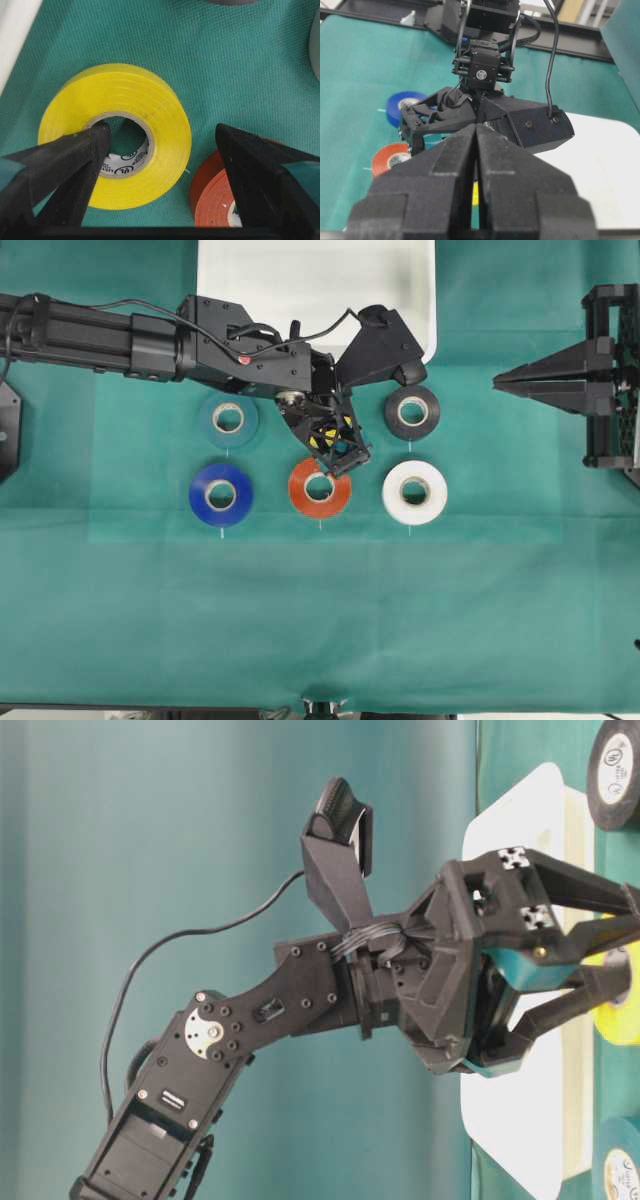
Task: Place the tape from the fixed location into the white case.
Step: 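Lower the left gripper with one finger into the yellow roll's hole, then close the left gripper on the yellow roll's rim, then lift the yellow roll and carry it toward the white tray, then lower the yellow roll flat into the white tray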
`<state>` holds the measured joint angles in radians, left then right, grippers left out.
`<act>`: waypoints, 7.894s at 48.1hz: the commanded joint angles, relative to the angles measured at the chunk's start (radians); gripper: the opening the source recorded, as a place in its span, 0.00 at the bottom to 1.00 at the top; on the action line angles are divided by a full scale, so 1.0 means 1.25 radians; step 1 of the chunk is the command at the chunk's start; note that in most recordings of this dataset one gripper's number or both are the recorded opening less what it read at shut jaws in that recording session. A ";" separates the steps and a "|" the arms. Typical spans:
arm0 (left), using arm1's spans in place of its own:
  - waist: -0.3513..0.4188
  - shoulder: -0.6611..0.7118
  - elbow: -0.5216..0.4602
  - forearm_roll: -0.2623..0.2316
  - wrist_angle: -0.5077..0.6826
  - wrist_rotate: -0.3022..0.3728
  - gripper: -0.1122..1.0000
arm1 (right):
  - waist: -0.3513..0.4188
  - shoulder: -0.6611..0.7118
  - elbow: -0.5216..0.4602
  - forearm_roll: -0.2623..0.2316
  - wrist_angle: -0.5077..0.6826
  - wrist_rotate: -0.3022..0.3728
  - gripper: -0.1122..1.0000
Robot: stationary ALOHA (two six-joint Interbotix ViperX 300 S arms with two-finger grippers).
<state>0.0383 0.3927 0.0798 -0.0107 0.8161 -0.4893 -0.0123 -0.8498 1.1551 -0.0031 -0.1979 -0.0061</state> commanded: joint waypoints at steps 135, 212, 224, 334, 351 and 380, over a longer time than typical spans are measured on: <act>-0.010 -0.144 -0.147 0.011 0.205 0.005 0.31 | -0.001 0.007 -0.013 -0.002 -0.001 -0.001 0.10; -0.017 -0.215 -0.323 0.018 0.390 0.038 0.31 | -0.001 0.009 -0.016 -0.002 0.009 -0.002 0.10; -0.015 -0.215 -0.322 0.018 0.388 0.038 0.31 | -0.001 0.007 -0.016 -0.002 0.009 -0.002 0.10; 0.266 -0.211 -0.275 0.018 0.336 0.145 0.31 | -0.001 0.009 -0.015 -0.002 0.016 -0.001 0.10; 0.266 -0.157 -0.175 0.018 0.237 0.145 0.31 | -0.001 0.007 -0.015 -0.001 0.016 -0.001 0.10; 0.283 -0.071 -0.090 0.018 0.060 0.164 0.31 | -0.001 0.018 -0.012 -0.001 0.012 -0.001 0.10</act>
<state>0.3912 0.3191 -0.0199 0.0107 0.9143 -0.2853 -0.0123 -0.8330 1.1551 -0.0046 -0.1733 -0.0077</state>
